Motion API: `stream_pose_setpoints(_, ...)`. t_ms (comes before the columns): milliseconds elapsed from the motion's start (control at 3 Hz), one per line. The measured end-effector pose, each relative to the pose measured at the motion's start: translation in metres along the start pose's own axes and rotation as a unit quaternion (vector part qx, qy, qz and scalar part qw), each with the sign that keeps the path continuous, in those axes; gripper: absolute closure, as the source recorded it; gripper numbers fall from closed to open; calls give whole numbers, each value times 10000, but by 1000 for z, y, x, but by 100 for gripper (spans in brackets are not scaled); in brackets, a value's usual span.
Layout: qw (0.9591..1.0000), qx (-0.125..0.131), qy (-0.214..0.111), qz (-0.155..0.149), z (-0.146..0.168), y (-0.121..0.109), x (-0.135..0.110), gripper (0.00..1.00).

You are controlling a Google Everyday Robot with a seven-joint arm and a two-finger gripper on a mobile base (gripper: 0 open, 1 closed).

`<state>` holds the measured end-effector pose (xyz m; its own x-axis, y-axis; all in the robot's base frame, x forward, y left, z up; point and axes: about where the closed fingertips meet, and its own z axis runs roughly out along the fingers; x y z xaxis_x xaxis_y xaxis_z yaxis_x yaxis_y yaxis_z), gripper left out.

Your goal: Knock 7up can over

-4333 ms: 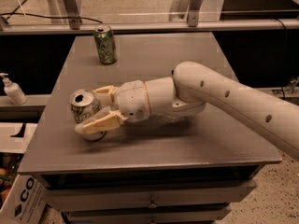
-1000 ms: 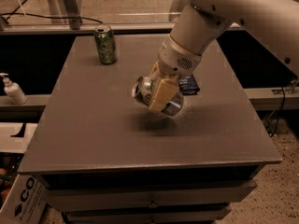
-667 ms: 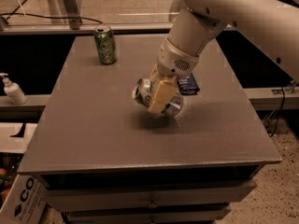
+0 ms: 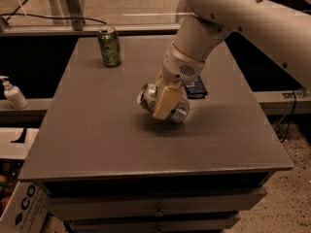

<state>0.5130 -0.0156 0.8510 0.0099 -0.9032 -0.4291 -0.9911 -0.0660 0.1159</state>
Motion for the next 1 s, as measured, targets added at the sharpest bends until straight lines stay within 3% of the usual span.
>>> stream_pose_setpoints(333, 10000, 6, -47, 61, 3, 2, 2, 12)
stream_pose_setpoints(667, 9999, -3, -119, 116, 8, 4, 3, 0)
stream_pose_setpoints(1000, 9997, -7, -182, 164, 12, 7, 5, 0)
